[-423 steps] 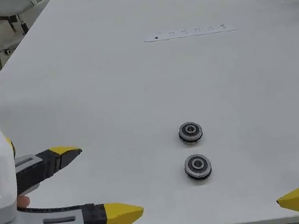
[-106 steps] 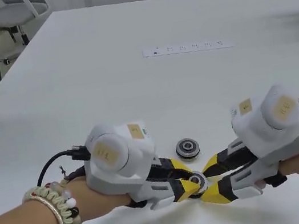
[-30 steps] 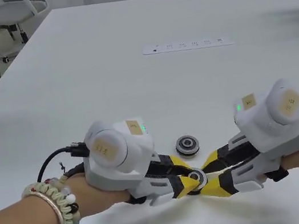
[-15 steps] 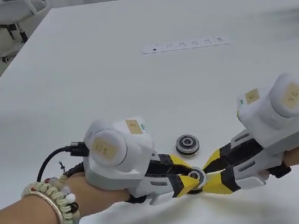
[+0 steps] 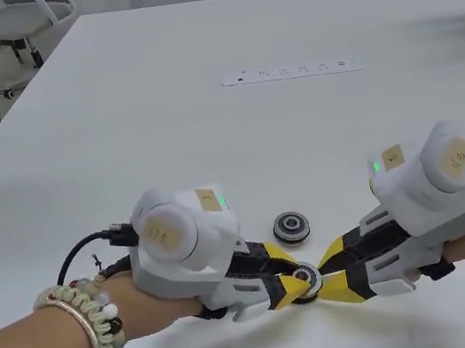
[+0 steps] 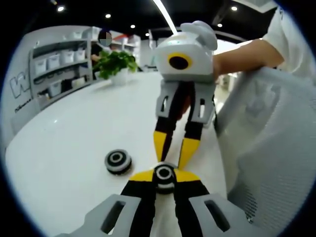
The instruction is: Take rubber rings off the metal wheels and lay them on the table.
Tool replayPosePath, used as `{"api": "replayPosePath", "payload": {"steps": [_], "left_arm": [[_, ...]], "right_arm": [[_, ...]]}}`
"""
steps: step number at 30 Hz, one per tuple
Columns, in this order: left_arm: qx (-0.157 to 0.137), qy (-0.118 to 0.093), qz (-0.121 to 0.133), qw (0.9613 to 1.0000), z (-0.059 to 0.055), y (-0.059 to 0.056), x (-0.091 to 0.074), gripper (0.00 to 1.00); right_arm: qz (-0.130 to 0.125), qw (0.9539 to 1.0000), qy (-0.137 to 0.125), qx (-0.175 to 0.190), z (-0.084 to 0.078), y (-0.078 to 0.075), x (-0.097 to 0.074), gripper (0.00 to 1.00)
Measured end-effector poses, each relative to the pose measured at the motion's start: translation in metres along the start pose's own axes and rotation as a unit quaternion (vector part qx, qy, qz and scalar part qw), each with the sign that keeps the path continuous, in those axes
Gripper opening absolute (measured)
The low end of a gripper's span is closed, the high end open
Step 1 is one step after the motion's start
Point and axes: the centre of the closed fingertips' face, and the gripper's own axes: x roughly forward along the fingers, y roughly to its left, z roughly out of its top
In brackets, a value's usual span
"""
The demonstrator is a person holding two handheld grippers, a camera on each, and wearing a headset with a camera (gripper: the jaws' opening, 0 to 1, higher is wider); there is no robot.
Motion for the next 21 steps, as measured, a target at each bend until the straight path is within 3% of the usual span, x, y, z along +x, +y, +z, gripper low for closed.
{"api": "replayPosePath", "payload": {"steps": [8,12,15,18,21], "left_arm": [[-0.002,-0.002,0.000,1.0000,0.0001,0.0001,-0.0002,0.14],[-0.003,-0.003,0.000,1.0000,0.0002,0.0003,-0.0005,0.14],[-0.002,-0.003,0.000,1.0000,0.0004,0.0002,-0.0009,0.14],[0.001,-0.003,-0.002,1.0000,0.0006,0.0001,-0.0010,0.14],[0.008,-0.002,-0.004,1.0000,0.0002,-0.0003,-0.0018,0.14]], "right_arm": [[0.004,1.0000,0.001,0.005,-0.0019,-0.0002,-0.0019,0.07],[0.000,1.0000,0.002,0.008,-0.0028,-0.0020,-0.0027,0.00],[0.001,0.9999,0.003,0.013,-0.0023,-0.0015,-0.0032,0.00],[0.003,0.9999,0.002,0.016,-0.0027,0.0004,-0.0034,0.09],[0.004,0.9999,0.004,0.012,-0.0043,0.0014,-0.0025,0.10]]}}
